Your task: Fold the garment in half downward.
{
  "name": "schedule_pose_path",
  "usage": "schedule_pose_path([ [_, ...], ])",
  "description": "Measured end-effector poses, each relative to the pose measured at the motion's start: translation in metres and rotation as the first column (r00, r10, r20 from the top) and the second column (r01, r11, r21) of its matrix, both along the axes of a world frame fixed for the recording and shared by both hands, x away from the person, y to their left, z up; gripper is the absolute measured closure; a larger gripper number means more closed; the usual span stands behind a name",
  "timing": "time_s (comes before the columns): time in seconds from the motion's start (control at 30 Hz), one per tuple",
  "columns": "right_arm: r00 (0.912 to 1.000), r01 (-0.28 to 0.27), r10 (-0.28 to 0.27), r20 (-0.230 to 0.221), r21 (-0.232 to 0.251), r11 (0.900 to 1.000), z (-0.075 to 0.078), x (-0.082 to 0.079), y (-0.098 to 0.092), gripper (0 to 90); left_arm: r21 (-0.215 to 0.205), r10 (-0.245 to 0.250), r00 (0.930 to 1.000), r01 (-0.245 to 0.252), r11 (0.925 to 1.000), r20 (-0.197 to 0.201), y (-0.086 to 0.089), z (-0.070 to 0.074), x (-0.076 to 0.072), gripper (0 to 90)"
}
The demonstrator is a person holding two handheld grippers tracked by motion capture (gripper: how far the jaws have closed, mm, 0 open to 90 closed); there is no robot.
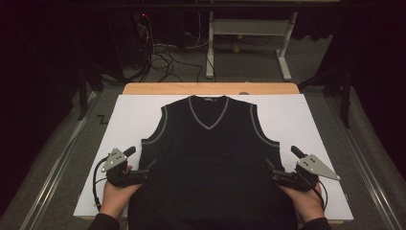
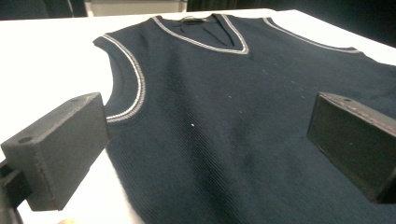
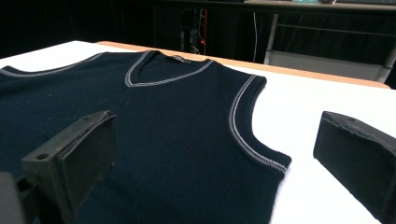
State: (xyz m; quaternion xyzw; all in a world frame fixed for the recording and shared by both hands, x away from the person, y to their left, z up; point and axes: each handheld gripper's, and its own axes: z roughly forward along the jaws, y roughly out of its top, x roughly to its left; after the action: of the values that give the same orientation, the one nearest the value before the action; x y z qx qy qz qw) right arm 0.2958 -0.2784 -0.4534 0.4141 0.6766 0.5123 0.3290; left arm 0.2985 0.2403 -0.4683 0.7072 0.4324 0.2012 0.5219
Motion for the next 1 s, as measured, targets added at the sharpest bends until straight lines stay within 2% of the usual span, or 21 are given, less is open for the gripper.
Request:
schedule_pose_path([
  [0.1,1.0,0.005,-0.005,-0.002,0.003,1.0,0.0,0.006,0.003,0.3,-0.001,0.006,0.9999,-0.006,1.0,-0.01,0.001,0.0,0.004,0.0],
  [0.27,0.9995,0.025,-0.025,-0.018,-0.002,1.0,0.001,0.03,0.014,0.4,0.003,0.024,0.9994,-0.024,0.9997,-0.025,0.005,0.0,0.011,0.0],
  [0.3,0.9995,0.025,-0.025,-0.018,-0.002,1.0,0.001,0.03,0.014,0.4,-0.001,0.029,0.9992,-0.029,0.9996,-0.027,0.006,0.0,0.012,0.0],
  [0.33,0.9988,0.036,-0.036,-0.034,-0.004,0.999,0.0,0.037,0.016,0.9,-0.005,0.034,0.9989,-0.034,0.9994,-0.032,0.007,0.001,0.015,0.0],
  [0.43,0.9973,0.046,-0.046,-0.057,-0.008,0.999,0.0,0.044,0.017,0.8,0.008,0.04,0.9969,-0.04,0.9992,-0.067,0.006,0.005,0.026,0.0],
  [0.47,0.9966,0.05,-0.05,-0.066,-0.012,0.999,0.0,0.047,0.017,0.9,0.025,0.05,0.9954,-0.048,0.9986,-0.082,0.005,0.006,0.031,0.0],
  [0.5,0.9925,0.067,-0.07,-0.1,-0.035,0.997,-0.002,0.054,0.016,0.9,0.062,0.058,0.9928,-0.052,0.9967,-0.104,0.002,0.006,0.036,0.0],
  [0.53,0.9907,0.07,-0.074,-0.114,-0.038,0.997,-0.002,0.056,0.016,1.2,0.08,0.063,0.9909,-0.053,0.9953,-0.119,0.0,0.005,0.039,0.0],
  [0.57,0.9878,0.072,-0.077,-0.135,-0.043,0.996,-0.003,0.059,0.015,1.9,0.08,0.063,0.9909,-0.053,0.9953,-0.119,0.0,0.005,0.039,0.0],
  [0.6,0.9839,0.069,-0.077,-0.161,-0.049,0.996,-0.004,0.061,0.014,2.5,0.107,0.057,0.9823,-0.038,0.9935,-0.179,-0.002,0.002,0.044,0.0],
  [0.63,0.9839,0.069,-0.077,-0.161,-0.049,0.996,-0.004,0.061,0.014,2.5,0.107,0.057,0.9823,-0.038,0.9935,-0.179,-0.002,0.002,0.044,0.0],
  [0.67,0.9719,0.069,-0.084,-0.22,-0.077,0.995,-0.006,0.066,0.013,4.7,0.134,0.073,0.9647,-0.04,0.9902,-0.253,-0.002,-0.004,0.05,0.0],
  [0.7,0.9719,0.069,-0.084,-0.22,-0.077,0.995,-0.006,0.066,0.013,4.7,0.134,0.073,0.9647,-0.04,0.9902,-0.253,-0.002,-0.004,0.05,0.0],
  [0.73,0.9598,0.061,-0.085,-0.267,-0.097,0.993,-0.009,0.068,0.012,5.6,0.158,0.088,0.9472,-0.04,0.9866,-0.308,-0.001,-0.009,0.053,0.0],
  [0.77,0.9598,0.061,-0.085,-0.267,-0.097,0.993,-0.009,0.068,0.012,5.6,0.158,0.088,0.9472,-0.04,0.9866,-0.308,-0.001,-0.009,0.053,0.0],
  [0.8,0.9493,0.053,-0.088,-0.302,-0.124,0.991,-0.011,0.069,0.012,7.5,0.175,0.103,0.9365,-0.045,0.9835,-0.335,-0.001,-0.01,0.053,0.0],
  [0.83,0.9493,0.053,-0.088,-0.302,-0.124,0.991,-0.011,0.069,0.012,7.5,0.175,0.103,0.9365,-0.045,0.9835,-0.335,-0.001,-0.01,0.053,0.5],
  [0.87,0.9451,0.053,-0.091,-0.314,-0.13,0.99,-0.011,0.069,0.012,8.5,0.184,0.104,0.9333,-0.042,0.982,-0.344,-0.001,-0.011,0.053,0.5],
  [1.0,0.9277,0.052,-0.104,-0.359,-0.15,0.987,-0.01,0.066,0.008,16.1,0.222,0.131,0.9257,-0.052,0.9737,-0.355,-0.002,-0.012,0.052,10.1],
])
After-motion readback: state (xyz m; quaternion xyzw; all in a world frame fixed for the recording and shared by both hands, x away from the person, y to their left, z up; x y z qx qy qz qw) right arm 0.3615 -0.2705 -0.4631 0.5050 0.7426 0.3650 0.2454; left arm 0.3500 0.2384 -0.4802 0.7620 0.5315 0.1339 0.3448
